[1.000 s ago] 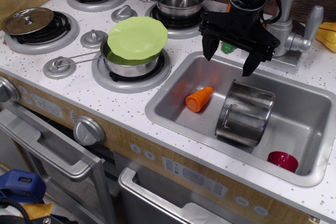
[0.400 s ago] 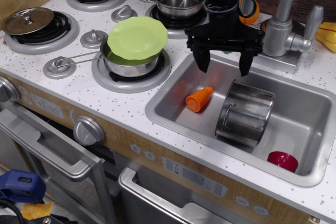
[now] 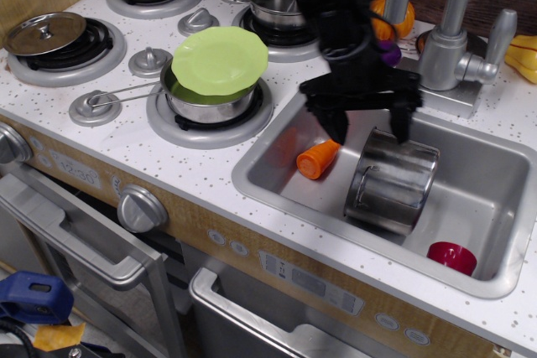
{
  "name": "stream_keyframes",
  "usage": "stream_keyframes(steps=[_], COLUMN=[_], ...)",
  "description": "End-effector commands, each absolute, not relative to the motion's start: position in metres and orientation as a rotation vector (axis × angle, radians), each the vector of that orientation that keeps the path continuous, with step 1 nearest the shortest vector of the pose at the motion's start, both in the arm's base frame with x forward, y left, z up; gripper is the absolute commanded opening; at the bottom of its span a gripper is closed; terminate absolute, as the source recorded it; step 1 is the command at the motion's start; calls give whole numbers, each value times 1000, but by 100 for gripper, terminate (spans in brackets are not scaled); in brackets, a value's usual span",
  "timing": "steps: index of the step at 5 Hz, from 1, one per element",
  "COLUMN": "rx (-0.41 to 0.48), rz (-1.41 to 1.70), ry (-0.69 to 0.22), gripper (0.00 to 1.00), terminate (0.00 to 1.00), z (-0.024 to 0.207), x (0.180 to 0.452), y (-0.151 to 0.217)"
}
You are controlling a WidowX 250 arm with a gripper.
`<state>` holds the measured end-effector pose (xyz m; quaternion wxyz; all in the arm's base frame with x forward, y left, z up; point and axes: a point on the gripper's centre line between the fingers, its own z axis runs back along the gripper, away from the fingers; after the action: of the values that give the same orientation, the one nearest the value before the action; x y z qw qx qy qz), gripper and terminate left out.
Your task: Flip pot upright in sink
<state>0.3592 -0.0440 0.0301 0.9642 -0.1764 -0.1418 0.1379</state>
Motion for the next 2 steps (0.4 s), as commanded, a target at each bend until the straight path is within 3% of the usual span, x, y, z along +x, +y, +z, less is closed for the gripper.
stream_keyframes(steps=[1, 2], rx=[-408, -428], rz=[301, 317], ry=[-360, -370], gripper=[100, 100], terminate=[0, 0], z=[32, 26], x=[363, 366], y=[-46, -55])
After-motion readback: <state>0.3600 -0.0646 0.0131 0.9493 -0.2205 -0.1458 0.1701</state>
